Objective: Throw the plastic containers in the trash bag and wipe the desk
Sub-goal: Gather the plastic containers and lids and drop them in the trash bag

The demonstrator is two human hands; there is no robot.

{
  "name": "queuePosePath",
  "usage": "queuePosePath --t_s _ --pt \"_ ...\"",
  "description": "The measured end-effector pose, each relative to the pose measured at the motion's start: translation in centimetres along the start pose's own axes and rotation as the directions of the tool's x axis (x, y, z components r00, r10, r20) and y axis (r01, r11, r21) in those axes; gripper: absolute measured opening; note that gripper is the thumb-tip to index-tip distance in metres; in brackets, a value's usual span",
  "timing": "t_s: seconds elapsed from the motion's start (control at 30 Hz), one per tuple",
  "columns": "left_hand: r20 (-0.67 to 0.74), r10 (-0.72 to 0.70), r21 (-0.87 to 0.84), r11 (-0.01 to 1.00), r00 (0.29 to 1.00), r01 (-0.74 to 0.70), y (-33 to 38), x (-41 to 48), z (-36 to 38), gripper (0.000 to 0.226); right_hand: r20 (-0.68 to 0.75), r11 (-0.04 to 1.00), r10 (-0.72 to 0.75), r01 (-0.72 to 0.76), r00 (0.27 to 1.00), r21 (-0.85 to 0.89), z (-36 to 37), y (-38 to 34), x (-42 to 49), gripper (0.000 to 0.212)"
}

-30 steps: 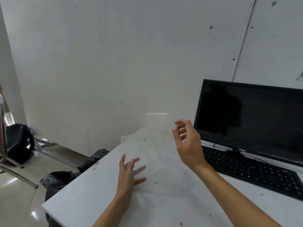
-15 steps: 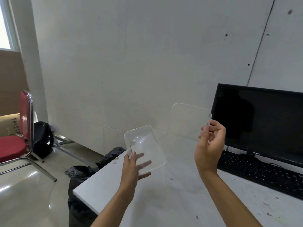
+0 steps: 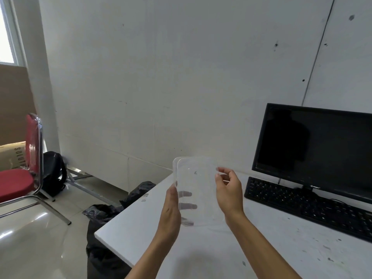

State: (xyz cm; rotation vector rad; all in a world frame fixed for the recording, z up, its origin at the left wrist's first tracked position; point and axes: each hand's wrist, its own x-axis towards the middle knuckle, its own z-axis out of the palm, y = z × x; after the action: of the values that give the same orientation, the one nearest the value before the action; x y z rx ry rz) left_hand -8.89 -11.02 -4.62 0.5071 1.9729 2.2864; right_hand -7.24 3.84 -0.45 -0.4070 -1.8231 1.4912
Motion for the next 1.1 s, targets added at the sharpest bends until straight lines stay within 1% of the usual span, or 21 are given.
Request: queuePosePath --t_s 0.07,0.17,0.27,0.37,0.53,0.67,0.77,0.83,0.9,0.97,1.03,1.07,1.1 --pt "0.034 0.024 0.078 0.997 0.999 -0.026 0.1 -0.3 0.0 0.043 0.002 1.0 0.009 -0.009 1.0 -0.007 0.0 0.2 0.1 0.017" --pt "0.084 0.031 0.149 0.988 0.996 -0.043 0.0 -0.5 0.0 0.049 -0.001 0.999 0.03 -0.03 1.0 0.014 -0.1 0.4 0.1 0.016" --pt "0.12 0.022 0.156 0.987 0.993 -0.041 0.0 -0.7 -0.1 0.05 -0.008 0.998 0.045 -0.045 0.999 0.041 -0.2 0.6 0.0 0.014" --pt "0.133 0.003 0.155 0.988 0.991 -0.024 0.1 -0.8 -0.2 0.049 0.001 0.998 0.029 -0.029 1.0 0.056 -0.3 0.5 -0.1 0.014" --pt "0.195 -0.073 0.16 0.986 0.978 0.042 0.6 -1.1 -0.4 0.031 0.025 0.996 0.005 -0.007 1.0 0.09 -0.7 0.6 -0.4 0.014" --pt "0.17 -0.048 0.159 0.987 0.984 0.021 0.3 -1.3 -0.2 0.037 0.0 0.996 0.029 -0.029 1.0 0.085 -0.9 0.8 -0.5 0.014" --pt "0.136 -0.028 0.102 0.995 0.99 0.014 0.2 -1.5 0.0 0.035 0.012 0.995 0.041 -0.042 0.999 0.086 -1.1 0.8 -0.5 0.017" --pt "0.104 -0.035 0.012 0.999 0.994 0.034 0.4 -1.6 0.0 0.036 0.06 0.995 0.062 -0.066 0.996 0.078 -1.4 0.5 -0.6 0.019" --pt "0.078 -0.062 -0.11 0.991 0.995 0.071 0.6 -1.7 -0.1 0.037 0.163 0.994 0.098 -0.103 0.982 0.023 -1.7 0.1 -0.9 0.024" --pt "0.058 -0.087 -0.208 0.973 0.995 0.097 0.8 -1.7 -0.2 0.039 0.313 0.985 0.17 -0.155 0.934 -0.074 -2.0 -0.1 -1.3 0.033" --pt "0.043 -0.092 -0.255 0.962 0.995 0.1 1.1 -1.6 -0.5 0.043 0.436 0.969 0.238 -0.179 0.868 -0.171 -2.2 -0.4 -1.9 0.042" --pt "0.044 -0.091 -0.264 0.959 0.995 0.1 1.3 -1.6 -0.7 0.047 0.457 0.966 0.241 -0.164 0.856 -0.202 -2.1 -0.5 -2.2 0.045" --pt "0.059 -0.095 -0.269 0.957 0.994 0.107 1.5 -1.6 -0.9 0.052 0.449 0.967 0.223 -0.137 0.865 -0.216 -2.1 -0.6 -2.5 0.048"
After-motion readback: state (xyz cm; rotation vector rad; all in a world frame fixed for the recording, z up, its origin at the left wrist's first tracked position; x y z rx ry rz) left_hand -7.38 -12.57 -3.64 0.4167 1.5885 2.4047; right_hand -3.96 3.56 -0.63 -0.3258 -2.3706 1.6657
